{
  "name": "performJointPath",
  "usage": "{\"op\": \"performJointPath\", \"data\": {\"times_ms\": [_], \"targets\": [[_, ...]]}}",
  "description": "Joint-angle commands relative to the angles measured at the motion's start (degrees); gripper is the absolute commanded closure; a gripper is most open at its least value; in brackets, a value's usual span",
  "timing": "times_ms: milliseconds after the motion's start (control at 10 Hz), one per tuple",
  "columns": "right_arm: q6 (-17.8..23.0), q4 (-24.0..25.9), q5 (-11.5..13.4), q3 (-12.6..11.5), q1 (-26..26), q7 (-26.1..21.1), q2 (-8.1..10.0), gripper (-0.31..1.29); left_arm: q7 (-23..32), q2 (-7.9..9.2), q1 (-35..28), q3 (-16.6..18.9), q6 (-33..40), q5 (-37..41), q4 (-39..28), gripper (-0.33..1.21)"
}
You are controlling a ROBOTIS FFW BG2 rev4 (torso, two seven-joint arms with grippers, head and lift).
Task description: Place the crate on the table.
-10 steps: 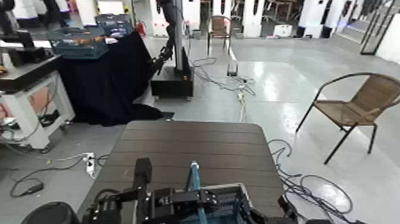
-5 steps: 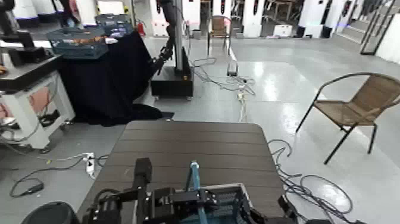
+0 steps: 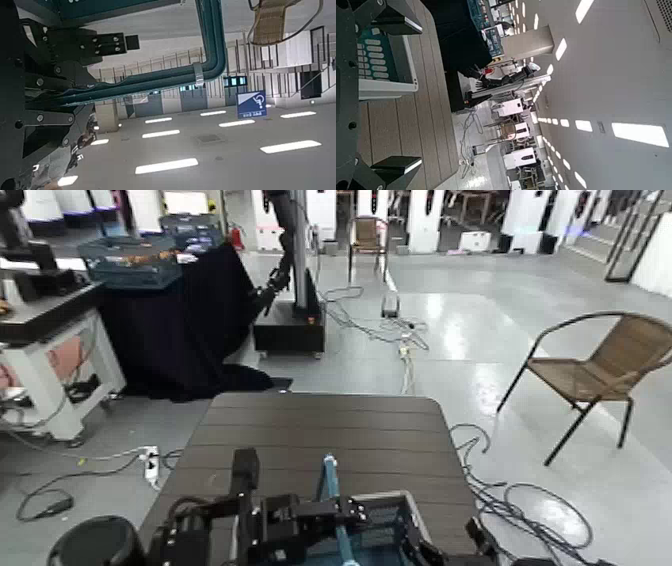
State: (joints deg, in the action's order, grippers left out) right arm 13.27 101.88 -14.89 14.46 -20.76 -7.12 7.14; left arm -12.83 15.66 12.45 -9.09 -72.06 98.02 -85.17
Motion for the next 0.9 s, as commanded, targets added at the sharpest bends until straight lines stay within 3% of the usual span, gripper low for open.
{"op": "performJointPath", "data": {"times_ms": [100, 500, 900], "targets": [[0.1, -0.1, -0.1, 0.1, 0.1, 0.0, -0.02, 0.15, -8.4, -0.28, 5.1, -1.5, 2.5, -9.7, 5.5, 1.15], [0.1, -0.2, -0.1, 0.5, 0.4, 0.0, 0.07, 0.15, -21.6, -0.63, 14.4, -6.0, 7.9, -23.1, 15.1, 1.15], [0.1, -0.4, -0.2, 0.7, 0.5, 0.1, 0.16, 0.15, -26.0, -1.33, 20.8, -9.0, 10.7, -27.1, 23.1, 1.15]]}}
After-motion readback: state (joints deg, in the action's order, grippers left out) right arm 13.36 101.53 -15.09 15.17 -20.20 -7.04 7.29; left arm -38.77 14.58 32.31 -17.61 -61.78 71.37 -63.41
